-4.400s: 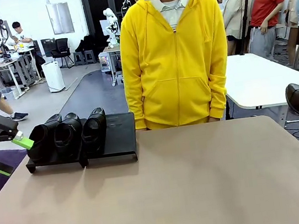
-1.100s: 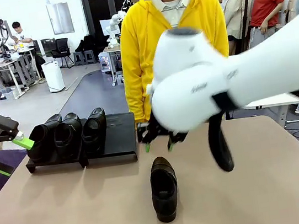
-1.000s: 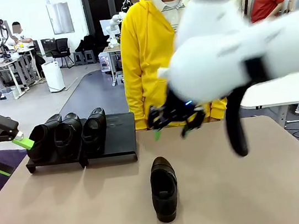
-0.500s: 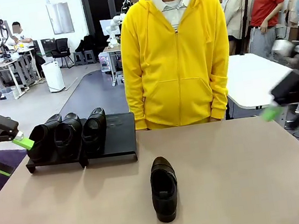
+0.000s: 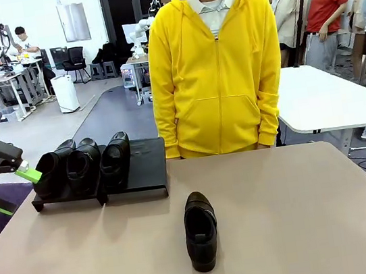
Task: Organize the shoes by placing them on the stand.
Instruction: Pick up one Shoe and place it in the middle of the table, then place the Shoe from the middle of the table onto the Shoes Stand.
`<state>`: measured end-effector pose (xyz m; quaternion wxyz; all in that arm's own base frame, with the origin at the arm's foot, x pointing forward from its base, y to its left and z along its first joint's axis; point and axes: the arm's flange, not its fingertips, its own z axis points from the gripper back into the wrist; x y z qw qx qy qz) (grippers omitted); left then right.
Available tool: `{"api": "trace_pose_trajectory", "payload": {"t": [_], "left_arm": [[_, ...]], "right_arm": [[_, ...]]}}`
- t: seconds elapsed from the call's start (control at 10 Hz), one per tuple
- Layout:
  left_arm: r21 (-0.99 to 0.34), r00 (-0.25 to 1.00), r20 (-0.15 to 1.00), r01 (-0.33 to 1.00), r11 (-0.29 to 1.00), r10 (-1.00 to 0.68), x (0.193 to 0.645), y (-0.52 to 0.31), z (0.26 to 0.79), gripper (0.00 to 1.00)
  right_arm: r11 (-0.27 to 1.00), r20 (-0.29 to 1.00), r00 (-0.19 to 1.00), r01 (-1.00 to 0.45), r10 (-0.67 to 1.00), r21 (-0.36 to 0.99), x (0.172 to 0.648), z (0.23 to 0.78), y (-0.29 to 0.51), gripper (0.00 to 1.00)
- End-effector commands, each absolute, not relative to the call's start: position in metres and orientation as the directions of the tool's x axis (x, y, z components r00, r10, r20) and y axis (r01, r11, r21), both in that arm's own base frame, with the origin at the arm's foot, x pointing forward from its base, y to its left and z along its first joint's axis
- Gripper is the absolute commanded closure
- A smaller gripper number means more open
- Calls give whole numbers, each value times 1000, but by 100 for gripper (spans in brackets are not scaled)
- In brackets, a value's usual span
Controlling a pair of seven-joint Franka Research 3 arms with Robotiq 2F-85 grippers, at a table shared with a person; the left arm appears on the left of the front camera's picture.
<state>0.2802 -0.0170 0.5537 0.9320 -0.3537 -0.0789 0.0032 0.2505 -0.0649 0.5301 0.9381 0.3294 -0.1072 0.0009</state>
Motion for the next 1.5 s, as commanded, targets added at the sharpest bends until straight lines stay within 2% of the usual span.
{"api": "trace_pose_trajectory", "payload": {"t": [0.0,0.7,0.8,0.9,1.0,1.4], "left_arm": [[-677,988,140,45,734,68,279,-19,555,0],[-660,988,145,50,750,62,280,-17,554,0],[-627,995,97,40,778,27,293,-58,563,0],[-562,999,34,-8,827,33,322,-123,551,0],[-537,999,-21,15,844,-31,342,-179,537,0],[-350,995,-90,15,937,-50,374,-331,474,0]], "right_arm": [[775,200,979,-95,-42,625,253,535,-55,0],[775,200,979,-95,-42,625,253,535,-55,0],[775,200,979,-95,-42,625,253,535,-55,0],[775,200,979,-95,-42,625,253,535,-55,0],[775,200,979,-95,-42,625,253,535,-55,0],[775,200,979,-95,-42,625,253,535,-55,0]]}}
